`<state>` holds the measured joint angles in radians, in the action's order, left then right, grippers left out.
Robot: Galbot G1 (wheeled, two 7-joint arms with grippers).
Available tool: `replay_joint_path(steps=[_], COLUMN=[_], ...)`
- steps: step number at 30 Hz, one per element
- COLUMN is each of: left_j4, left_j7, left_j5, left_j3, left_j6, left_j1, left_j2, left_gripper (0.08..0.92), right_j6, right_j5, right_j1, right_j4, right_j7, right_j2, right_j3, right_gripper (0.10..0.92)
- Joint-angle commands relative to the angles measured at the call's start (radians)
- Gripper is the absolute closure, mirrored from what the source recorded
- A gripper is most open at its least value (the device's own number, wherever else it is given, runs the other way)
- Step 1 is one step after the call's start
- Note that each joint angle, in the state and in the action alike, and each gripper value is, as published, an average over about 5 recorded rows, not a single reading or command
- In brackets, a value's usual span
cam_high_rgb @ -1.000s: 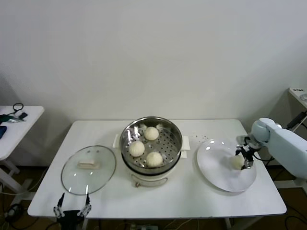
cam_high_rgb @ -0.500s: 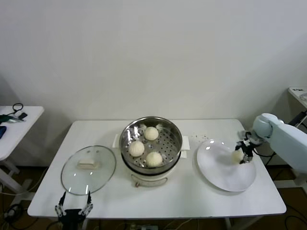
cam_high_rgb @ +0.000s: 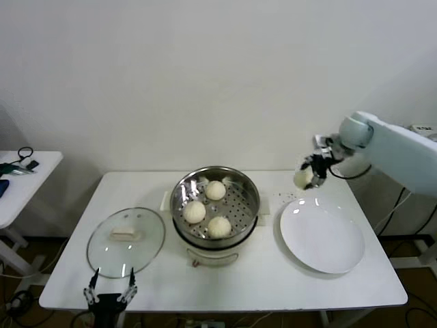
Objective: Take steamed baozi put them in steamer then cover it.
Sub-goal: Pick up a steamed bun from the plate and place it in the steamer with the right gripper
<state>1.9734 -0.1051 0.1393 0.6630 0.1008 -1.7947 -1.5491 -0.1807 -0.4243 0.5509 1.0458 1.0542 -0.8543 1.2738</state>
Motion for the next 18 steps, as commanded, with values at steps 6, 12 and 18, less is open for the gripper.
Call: replay_joint_path(steps=[6,12,18], left_j4=[0.000,0.003,0.003], left_j7=[-0.003,-0.003,0.000], left_j5=[-0.007,-0.026,-0.032], left_j3=[-0.018,-0.012,-0.010], left_j6=[0.018,0.029,0.029], left_j1=[-0.011,-0.021,-0.018], left_j2=[-0.001,0.009,0.015], left_gripper=[0.177,0.177,0.177], right_j6=[-0.160,-0.192,-0.224], right_j5=[-0.525,-0.526,-0.520], right_j1=[0.332,0.318,0.276], right_j4=[0.214,0.260,0.246], right_j7=[-0.200,-0.231,-0.252], right_j2=[-0.216,-0.267,-0.345], right_j3=[0.308,0.393,0.442], right_gripper=[0.321,0.321,0.321])
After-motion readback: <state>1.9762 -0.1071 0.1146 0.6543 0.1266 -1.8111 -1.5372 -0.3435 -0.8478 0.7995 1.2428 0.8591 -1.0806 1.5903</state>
